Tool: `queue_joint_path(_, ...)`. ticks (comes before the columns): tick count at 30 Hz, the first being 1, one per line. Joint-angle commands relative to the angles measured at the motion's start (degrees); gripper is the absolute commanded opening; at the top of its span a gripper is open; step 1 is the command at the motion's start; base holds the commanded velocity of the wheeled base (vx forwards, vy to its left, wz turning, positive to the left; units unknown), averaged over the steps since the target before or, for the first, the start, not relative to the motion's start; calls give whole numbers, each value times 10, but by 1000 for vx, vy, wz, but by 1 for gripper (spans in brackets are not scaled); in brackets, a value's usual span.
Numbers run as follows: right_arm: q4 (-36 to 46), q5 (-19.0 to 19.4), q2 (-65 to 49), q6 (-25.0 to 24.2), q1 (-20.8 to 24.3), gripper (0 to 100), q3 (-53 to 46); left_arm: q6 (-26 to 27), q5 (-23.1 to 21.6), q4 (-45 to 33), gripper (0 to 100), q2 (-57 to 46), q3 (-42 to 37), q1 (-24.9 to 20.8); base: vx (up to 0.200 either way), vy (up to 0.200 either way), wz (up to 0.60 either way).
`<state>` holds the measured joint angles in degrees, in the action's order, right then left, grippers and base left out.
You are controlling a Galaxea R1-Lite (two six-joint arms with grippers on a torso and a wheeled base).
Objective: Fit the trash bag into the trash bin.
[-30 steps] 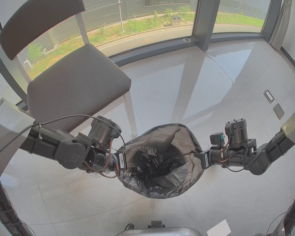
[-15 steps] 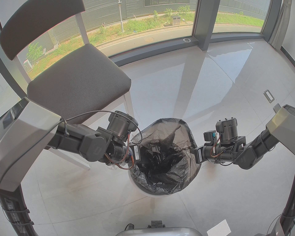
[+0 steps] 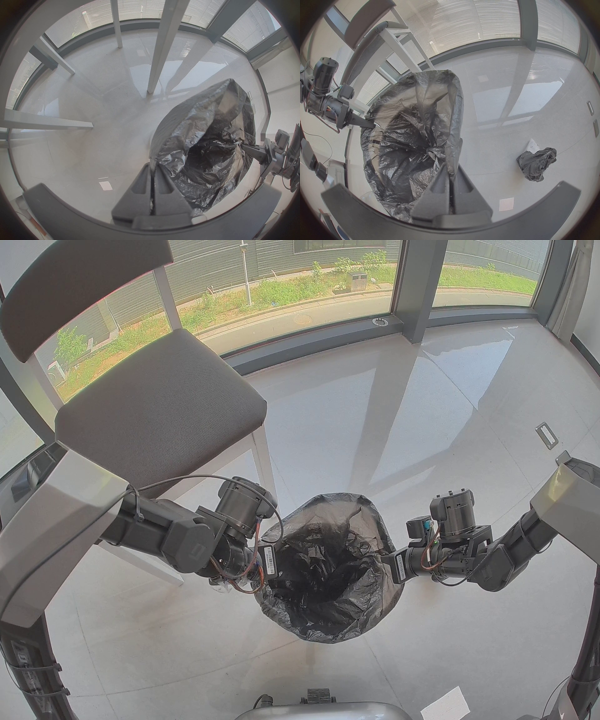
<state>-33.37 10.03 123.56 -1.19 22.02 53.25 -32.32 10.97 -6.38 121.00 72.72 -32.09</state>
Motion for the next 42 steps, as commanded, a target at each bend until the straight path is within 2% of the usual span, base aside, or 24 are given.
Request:
queue_joint_path(1,1,0,4,1,-12,0,5,0,0,0,0,-7,3,1,0,0,0)
queue_joint_path(4,7,0,2,2,-32,0,6,-1,0,1,0,-3,9,-9,0,0,0)
queue_joint_path(5,11,0,2,3,-39,100,7,-2,0,1,0,-2,13,-10,0,0,0)
queue_joint_path(11,0,0,0,14,-68,100,12,-23,1,0,0,5,39,-11,0,0,0)
queue_joint_path(17,-5,0,-49,20,-64,100,5,-27,3,-13,0,-6,33,-6,0,0,0)
queue_joint_path(22,-1,1,-108,27,10,100,-54,-26,12,-27,0,-14,-19,-4,0,0,0)
queue_joint_path(27,-13,0,-111,22,56,100,-102,-27,14,-22,0,-11,-37,-4,0,0,0)
queue_joint_path(30,-18,0,-112,21,68,100,-109,-27,14,-19,0,-12,-37,-4,0,0,0)
queue_joint_path(31,-20,0,-113,21,71,100,-109,-26,14,-16,100,-12,-37,-4,0,0,0)
queue_joint_path(36,-20,0,-118,24,77,100,-111,-27,16,-18,100,-21,-41,2,0,0,0)
queue_joint_path(42,-21,0,-121,27,109,100,-116,-24,22,-17,100,-38,-44,8,0,0,0)
